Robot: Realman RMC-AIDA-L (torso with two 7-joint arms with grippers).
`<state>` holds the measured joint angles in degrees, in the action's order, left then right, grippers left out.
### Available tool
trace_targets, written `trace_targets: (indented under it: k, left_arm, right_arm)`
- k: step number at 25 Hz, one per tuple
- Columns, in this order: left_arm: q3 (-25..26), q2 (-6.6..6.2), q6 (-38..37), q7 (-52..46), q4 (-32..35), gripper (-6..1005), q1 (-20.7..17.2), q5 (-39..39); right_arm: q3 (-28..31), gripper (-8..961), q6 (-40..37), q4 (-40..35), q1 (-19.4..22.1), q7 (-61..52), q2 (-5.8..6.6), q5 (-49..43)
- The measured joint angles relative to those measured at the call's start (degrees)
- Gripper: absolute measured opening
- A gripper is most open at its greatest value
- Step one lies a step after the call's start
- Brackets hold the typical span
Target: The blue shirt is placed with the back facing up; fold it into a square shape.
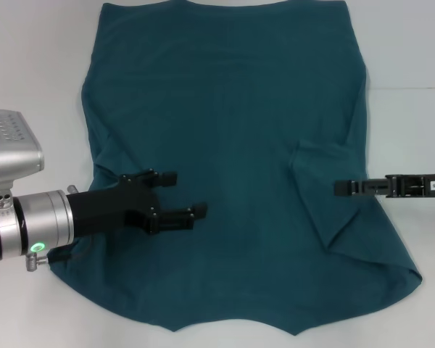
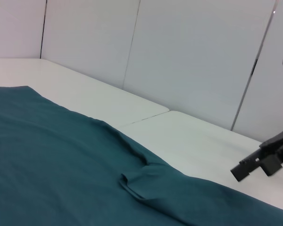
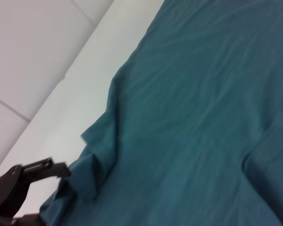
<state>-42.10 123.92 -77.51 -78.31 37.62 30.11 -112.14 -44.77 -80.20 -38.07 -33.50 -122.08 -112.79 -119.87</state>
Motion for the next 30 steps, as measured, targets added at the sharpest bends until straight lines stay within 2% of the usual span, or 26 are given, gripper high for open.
trace_targets:
  k: [4, 10, 16, 23, 25, 30]
  left_arm:
    - [0.0, 0.0, -0.08, -1.09, 0.0, 937, -0.09, 0.0]
    - [1.26, 0.0, -0.56, -5.09, 1.41, 936, -1.9, -0.26]
    - [4.36, -0.16, -0.06, -10.32, 4.37, 933, -5.03, -0.5]
    - [11.93, -0.69, 2.58, -15.93, 5.66, 933, -7.01, -1.07]
    - [14.52, -1.03, 4.85, -17.79, 5.69, 933, -7.34, -3.32]
    - [15.2, -1.24, 8.41, -20.06, 5.71, 933, -7.46, -6.79]
  right_arm:
    - [3.21, 857, 0.35, 0.06, 0.37, 2.24, -0.31, 0.36]
    - [8.23, 902, -0.45, 1.07, 0.73, 5.34, -1.4, 0.63]
    - [8.38, 910, -1.27, 1.1, 0.81, 6.34, -2.18, 0.68]
    - [8.18, 907, -2.07, 1.14, 0.48, 7.12, -2.94, 0.69]
    - [8.12, 906, -1.89, 1.3, 0.44, 7.76, -3.06, 0.69]
    - [8.48, 907, -0.97, 1.71, 0.29, 8.69, -3.77, 1.54]
